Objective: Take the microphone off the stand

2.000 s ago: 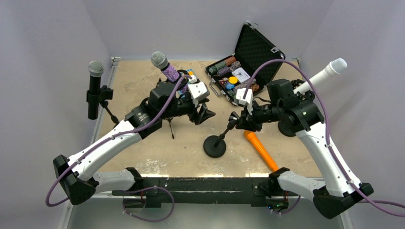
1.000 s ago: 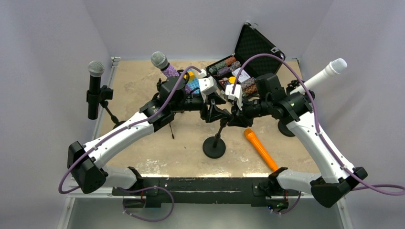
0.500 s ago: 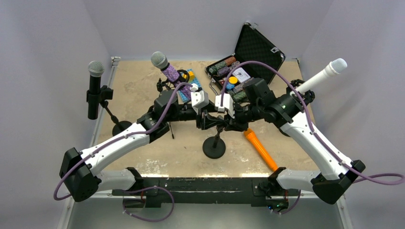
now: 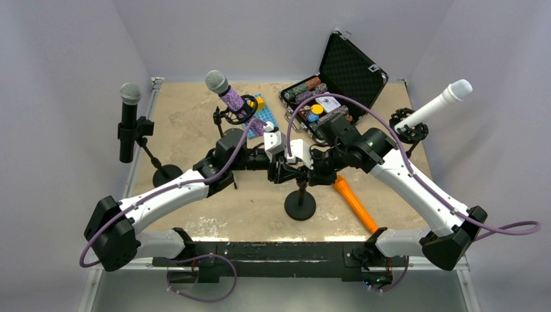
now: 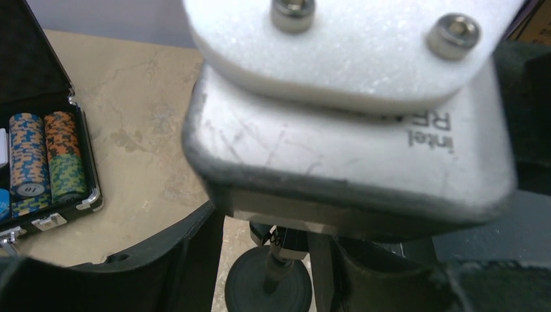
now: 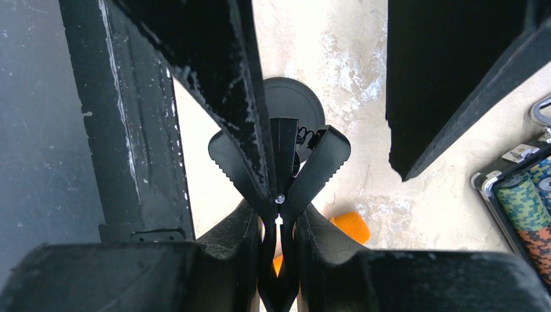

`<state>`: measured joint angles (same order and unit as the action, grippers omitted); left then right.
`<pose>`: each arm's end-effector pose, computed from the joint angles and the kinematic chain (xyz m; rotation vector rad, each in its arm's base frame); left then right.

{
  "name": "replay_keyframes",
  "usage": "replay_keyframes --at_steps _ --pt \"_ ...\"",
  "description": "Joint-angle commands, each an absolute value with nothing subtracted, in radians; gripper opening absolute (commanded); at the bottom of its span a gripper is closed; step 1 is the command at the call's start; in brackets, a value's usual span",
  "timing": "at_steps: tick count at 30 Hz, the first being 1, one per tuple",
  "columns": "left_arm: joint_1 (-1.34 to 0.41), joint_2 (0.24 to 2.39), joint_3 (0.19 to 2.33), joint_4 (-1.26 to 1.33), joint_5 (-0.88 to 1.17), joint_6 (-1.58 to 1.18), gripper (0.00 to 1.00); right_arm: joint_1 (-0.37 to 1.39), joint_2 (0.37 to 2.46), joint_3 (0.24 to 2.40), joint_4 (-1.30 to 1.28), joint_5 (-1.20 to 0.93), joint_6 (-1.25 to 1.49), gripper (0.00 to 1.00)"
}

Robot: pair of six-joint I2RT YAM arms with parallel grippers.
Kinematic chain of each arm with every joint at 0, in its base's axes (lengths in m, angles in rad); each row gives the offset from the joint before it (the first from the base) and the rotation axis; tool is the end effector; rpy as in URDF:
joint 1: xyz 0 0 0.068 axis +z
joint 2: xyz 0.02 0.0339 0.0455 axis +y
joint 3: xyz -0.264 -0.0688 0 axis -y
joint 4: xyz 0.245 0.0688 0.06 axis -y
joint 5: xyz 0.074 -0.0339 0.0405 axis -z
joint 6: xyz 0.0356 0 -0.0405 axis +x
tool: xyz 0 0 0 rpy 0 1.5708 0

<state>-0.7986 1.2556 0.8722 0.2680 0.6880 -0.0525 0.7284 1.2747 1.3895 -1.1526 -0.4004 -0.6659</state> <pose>0.1852 -0.2226 0.3168 1.1416 1.4061 -1.1975 0.1652 0.1660 0.3617 -1.7602 1.8800 0.5435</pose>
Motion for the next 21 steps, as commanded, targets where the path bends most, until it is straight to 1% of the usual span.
replay_keyframes --at_steps 1,9,12,16,21 --pt "-0.793 1.288 0.811 0.119 0.69 -0.025 0.54 0.732 1.221 1.347 -1.099 -0.388 -0.684 0.0" --pt "-0.792 1.254 0.783 0.052 0.665 -0.005 0.57 0.731 1.181 1.219 -1.033 -0.375 -0.64 0.0" --pt "-0.793 1.226 0.809 -0.072 0.642 0.068 0.59 0.728 1.159 1.192 -0.966 -0.303 -0.569 0.0" --pt "-0.788 1.2 0.853 -0.264 0.612 0.123 0.6 0.686 1.132 1.171 -0.836 -0.231 -0.476 0.0" --pt "-0.784 1.13 0.833 -0.334 0.607 0.146 0.59 0.597 1.149 1.183 -0.743 -0.23 -0.383 0.0"
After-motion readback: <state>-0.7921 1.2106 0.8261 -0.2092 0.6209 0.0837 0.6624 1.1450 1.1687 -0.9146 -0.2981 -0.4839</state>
